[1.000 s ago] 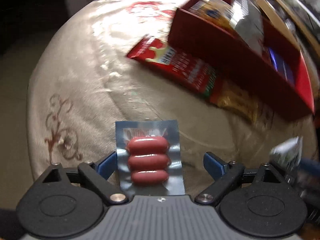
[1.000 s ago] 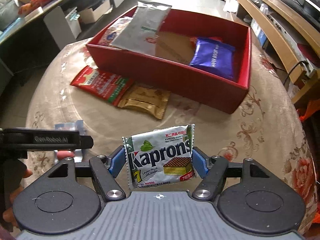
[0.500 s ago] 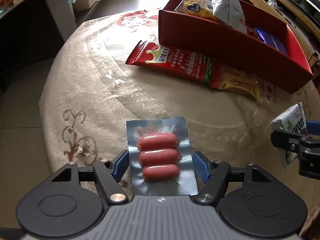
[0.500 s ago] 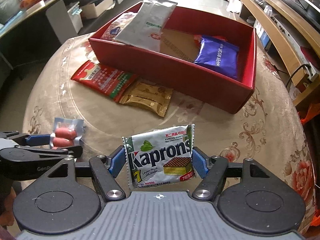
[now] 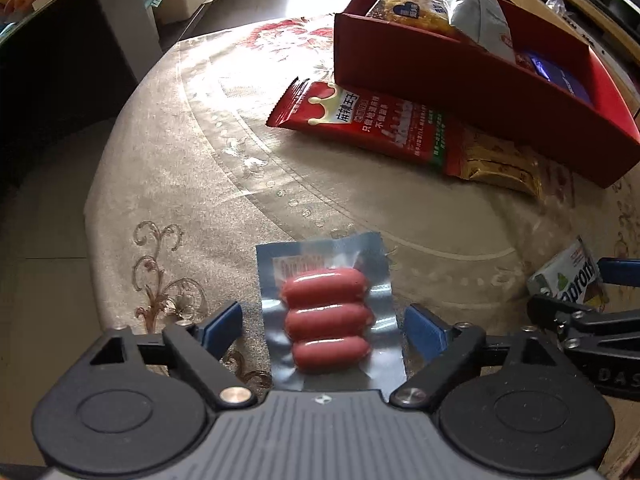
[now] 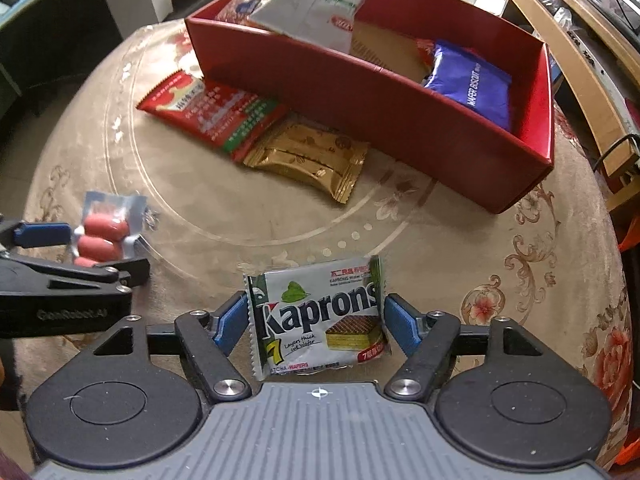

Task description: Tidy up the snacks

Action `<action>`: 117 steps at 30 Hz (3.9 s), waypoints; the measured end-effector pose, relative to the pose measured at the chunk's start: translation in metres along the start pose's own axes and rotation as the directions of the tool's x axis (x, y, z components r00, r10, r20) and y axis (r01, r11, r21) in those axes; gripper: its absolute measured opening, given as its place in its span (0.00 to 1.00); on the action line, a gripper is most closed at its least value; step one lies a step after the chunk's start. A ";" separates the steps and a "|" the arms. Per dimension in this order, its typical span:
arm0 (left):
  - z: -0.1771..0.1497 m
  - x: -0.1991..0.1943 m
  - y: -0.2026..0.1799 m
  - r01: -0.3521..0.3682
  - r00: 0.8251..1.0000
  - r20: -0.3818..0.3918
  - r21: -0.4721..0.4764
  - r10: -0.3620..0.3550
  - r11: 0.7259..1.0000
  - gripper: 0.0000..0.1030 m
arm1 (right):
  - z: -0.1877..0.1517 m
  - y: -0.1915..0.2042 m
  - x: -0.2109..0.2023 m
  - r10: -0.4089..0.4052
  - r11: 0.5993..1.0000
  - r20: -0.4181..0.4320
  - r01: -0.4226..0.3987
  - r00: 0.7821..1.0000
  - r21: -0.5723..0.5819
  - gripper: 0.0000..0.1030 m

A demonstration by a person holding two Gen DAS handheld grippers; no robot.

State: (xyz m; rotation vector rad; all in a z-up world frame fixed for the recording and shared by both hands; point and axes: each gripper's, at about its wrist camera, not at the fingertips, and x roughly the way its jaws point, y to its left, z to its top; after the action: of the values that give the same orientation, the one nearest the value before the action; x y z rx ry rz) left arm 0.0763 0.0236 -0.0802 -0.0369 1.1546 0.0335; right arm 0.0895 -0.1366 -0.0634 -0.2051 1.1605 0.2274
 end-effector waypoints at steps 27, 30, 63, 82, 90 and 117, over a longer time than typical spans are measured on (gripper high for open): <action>0.002 -0.012 0.000 0.066 0.998 0.004 -0.027 -0.066 0.997 0.63 | -0.008 -0.002 -0.021 -0.027 0.997 0.066 0.023 0.997 0.068 0.68; 0.003 -0.018 0.000 0.082 0.996 0.022 -0.025 -0.082 0.996 0.63 | -0.005 -0.002 -0.026 -0.014 0.997 0.085 0.008 0.996 0.072 0.68; 0.055 -0.061 -0.036 0.117 0.970 0.211 0.030 -0.120 0.993 0.63 | 0.024 -0.026 -0.064 -0.022 0.989 0.248 -0.016 0.969 0.150 0.68; 0.124 -0.062 -0.069 0.086 0.948 0.300 0.071 -0.104 0.994 0.63 | 0.067 -0.065 -0.067 -0.094 0.968 0.327 0.009 0.940 0.252 0.68; 0.150 -0.051 -0.083 0.061 0.945 0.317 0.082 -0.084 0.995 0.63 | 0.087 -0.080 -0.059 -0.109 0.962 0.340 0.013 0.934 0.272 0.68; 0.187 0.005 -0.105 -0.034 0.956 0.294 0.125 -0.004 0.992 0.63 | 0.119 -0.102 -0.003 -0.117 0.958 0.286 0.033 0.951 0.285 0.70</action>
State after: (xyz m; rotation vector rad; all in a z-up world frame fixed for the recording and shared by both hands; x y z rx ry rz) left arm 0.2540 -0.0726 -0.0079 0.0890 0.8569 -0.0219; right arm 0.2225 -0.2019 -0.0106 0.0335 0.8672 0.0232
